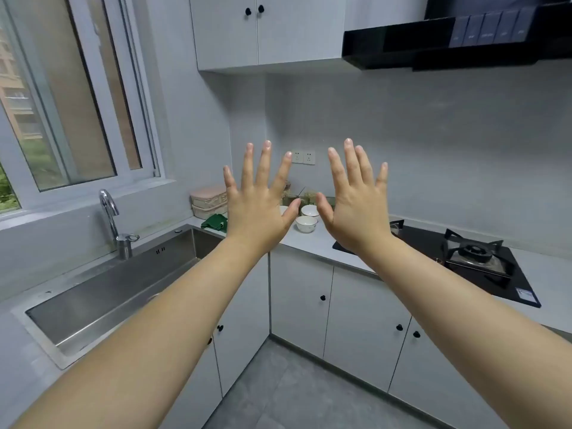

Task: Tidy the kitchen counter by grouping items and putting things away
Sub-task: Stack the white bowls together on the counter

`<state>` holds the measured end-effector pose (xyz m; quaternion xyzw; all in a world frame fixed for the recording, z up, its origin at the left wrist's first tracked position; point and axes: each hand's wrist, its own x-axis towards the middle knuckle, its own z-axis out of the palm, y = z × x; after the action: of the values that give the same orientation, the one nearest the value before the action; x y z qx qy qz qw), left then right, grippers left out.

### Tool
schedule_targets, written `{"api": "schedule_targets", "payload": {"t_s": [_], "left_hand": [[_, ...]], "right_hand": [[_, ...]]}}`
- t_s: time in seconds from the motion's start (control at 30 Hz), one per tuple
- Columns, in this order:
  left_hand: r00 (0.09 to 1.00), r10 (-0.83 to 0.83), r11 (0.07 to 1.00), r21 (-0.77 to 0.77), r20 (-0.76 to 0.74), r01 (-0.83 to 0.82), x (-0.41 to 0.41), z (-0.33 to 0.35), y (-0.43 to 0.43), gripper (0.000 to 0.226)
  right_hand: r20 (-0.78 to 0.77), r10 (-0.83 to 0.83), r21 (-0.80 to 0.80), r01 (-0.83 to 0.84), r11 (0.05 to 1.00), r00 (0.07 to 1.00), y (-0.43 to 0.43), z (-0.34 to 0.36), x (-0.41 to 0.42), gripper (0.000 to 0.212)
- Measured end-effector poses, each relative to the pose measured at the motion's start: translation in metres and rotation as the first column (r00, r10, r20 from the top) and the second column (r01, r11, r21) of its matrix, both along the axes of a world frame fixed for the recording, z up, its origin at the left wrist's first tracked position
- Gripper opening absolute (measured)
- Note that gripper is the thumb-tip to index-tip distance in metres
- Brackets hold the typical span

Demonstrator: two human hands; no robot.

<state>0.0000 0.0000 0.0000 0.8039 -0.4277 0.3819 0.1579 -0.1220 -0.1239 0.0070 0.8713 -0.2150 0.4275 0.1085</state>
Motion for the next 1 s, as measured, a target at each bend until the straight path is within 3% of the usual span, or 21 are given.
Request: {"api": "schedule_targets", "payload": {"t_s": [0.5,1.0], "left_hand": [[0.997,-0.072,0.997,0.030,-0.004,0.072,0.117,-0.059,-0.060,0.070],[0.992,0.032,0.992,0.125,-0.121,-0.017,0.265,-0.090,-0.306,0.071]], "right_hand": [[-0.052,-0.074,0.100,0.078,0.992,0.996,-0.054,-0.049,0.107,0.072],[-0.158,0.017,0.194,0.014,0.981,0.987,-0.303,-0.089,0.262,0.074]]}}
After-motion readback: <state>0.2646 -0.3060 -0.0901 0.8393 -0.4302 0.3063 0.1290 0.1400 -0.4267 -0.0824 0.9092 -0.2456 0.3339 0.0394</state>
